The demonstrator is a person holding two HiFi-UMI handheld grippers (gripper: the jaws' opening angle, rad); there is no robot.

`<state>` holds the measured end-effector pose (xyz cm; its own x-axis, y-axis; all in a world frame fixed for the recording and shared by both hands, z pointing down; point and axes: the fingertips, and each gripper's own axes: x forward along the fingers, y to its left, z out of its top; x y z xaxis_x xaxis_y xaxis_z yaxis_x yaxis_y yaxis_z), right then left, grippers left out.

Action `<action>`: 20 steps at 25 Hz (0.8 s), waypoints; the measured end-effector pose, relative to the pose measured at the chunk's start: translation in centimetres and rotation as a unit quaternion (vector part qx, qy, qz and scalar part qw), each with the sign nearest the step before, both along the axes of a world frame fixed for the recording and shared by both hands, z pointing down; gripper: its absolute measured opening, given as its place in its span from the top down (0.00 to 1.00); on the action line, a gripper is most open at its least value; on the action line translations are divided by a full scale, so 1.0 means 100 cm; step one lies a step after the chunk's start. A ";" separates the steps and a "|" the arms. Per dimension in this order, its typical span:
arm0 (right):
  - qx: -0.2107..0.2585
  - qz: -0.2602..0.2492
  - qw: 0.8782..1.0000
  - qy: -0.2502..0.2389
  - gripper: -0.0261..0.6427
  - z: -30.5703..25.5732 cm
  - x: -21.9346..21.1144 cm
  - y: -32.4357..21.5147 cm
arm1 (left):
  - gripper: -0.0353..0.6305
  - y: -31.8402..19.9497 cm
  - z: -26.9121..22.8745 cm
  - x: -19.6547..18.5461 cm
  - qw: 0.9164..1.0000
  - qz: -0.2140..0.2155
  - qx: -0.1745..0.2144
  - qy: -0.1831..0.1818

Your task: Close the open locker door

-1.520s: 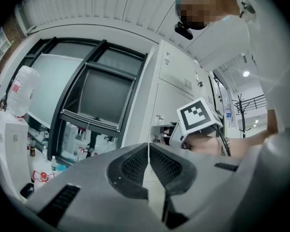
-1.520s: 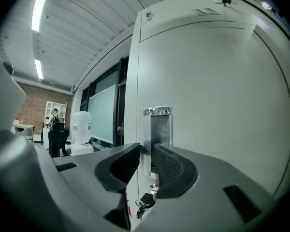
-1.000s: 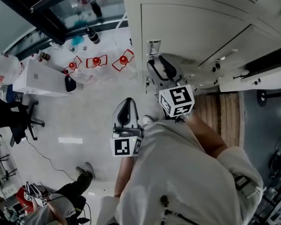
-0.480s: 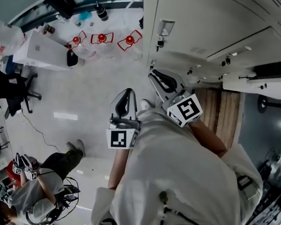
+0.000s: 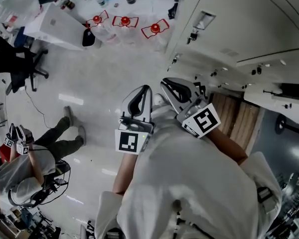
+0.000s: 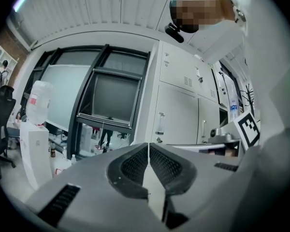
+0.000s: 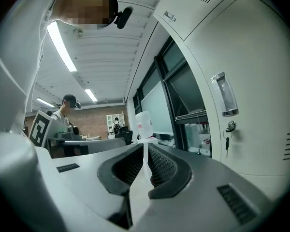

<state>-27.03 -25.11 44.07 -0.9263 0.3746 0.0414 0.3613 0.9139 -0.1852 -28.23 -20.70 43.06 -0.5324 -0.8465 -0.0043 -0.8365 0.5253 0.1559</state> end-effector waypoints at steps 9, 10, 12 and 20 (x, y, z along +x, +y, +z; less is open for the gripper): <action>0.001 -0.011 1.000 0.015 0.91 0.011 0.002 0.009 | 0.92 0.023 0.015 -0.002 0.998 -0.053 0.019 0.029; 0.001 -0.008 1.000 0.015 0.91 0.012 0.003 0.008 | 0.92 0.021 0.015 -0.001 0.998 -0.046 0.019 0.030; 0.005 -0.004 1.000 0.012 0.91 0.011 0.005 0.008 | 0.92 0.017 0.015 0.003 0.999 -0.030 0.019 0.030; 0.025 -0.024 0.999 0.007 0.91 0.012 0.016 0.020 | 0.92 0.009 0.015 0.012 0.999 -0.002 0.028 0.033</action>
